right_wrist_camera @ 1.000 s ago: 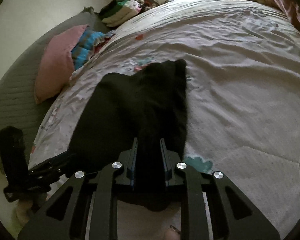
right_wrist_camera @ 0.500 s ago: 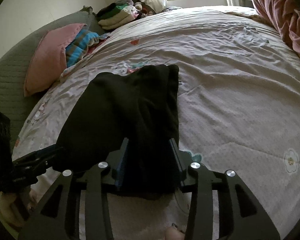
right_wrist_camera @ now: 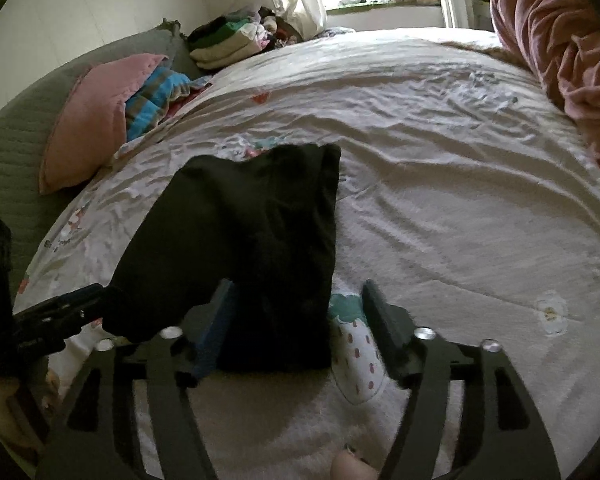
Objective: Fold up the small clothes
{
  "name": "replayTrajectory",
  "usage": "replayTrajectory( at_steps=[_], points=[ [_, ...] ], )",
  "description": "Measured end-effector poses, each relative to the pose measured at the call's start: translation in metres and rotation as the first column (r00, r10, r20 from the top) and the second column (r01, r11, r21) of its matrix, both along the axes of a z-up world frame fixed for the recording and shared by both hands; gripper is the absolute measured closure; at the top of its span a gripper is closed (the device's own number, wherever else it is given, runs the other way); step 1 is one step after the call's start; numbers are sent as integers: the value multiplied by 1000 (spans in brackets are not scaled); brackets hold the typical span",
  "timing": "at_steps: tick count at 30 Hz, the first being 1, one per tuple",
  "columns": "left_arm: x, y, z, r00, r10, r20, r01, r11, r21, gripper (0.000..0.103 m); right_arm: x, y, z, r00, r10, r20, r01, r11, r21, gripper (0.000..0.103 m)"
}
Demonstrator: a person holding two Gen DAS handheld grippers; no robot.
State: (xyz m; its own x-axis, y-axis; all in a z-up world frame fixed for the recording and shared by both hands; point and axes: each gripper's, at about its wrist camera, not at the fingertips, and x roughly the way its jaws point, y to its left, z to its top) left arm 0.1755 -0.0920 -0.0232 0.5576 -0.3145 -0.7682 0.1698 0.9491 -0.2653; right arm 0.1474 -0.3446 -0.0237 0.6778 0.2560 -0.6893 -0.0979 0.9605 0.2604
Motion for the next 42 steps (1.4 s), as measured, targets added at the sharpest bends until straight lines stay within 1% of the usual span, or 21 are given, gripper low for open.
replayTrajectory(
  at_steps=[2,3,4,5,6,8,12,15,22,28,37,39,42],
  points=[
    [-2,1,4,1000,0,12,0,1000,0,20,-5,0,5,1000,-3,20,4,1000,-11,27],
    [-4,2,7,1000,0,17,0,1000,0,19,-9,1,9,999,-5,33,5,1000,-19,23],
    [-5,2,9,1000,0,22,0,1000,0,16,-12,2,12,999,-9,44,10,1000,-28,20],
    [-7,3,11,1000,2,27,-2,1000,2,12,-14,2,13,999,-14,50,15,999,-34,16],
    [-9,4,13,999,7,34,-7,1000,7,11,-17,3,17,998,-23,64,25,999,-42,13],
    [-12,6,18,999,12,45,-12,1000,10,10,-23,3,22,995,-31,90,35,998,-47,12],
    [-20,13,28,997,20,75,-21,1000,17,10,-35,3,35,990,-37,135,45,997,-59,7],
    [-27,17,37,994,35,103,-39,999,37,10,-42,5,42,986,-39,161,50,997,-66,5],
    [-49,29,54,988,33,153,-42,998,54,10,-62,16,52,978,-38,204,60,993,-102,5],
    [-71,41,62,981,19,193,-32,997,66,10,-83,30,58,973,-20,228,51,990,-131,5],
    [-105,63,56,973,5,230,-24,996,81,9,-118,55,63,957,-18,290,69,984,-164,5],
    [-111,68,53,975,1,223,-19,997,76,9,-126,59,60,957,-16,290,66,984,-164,5],
    [-120,75,48,976,-3,218,-12,998,69,9,-134,67,52,963,-14,270,67,980,-188,5]
  ],
)
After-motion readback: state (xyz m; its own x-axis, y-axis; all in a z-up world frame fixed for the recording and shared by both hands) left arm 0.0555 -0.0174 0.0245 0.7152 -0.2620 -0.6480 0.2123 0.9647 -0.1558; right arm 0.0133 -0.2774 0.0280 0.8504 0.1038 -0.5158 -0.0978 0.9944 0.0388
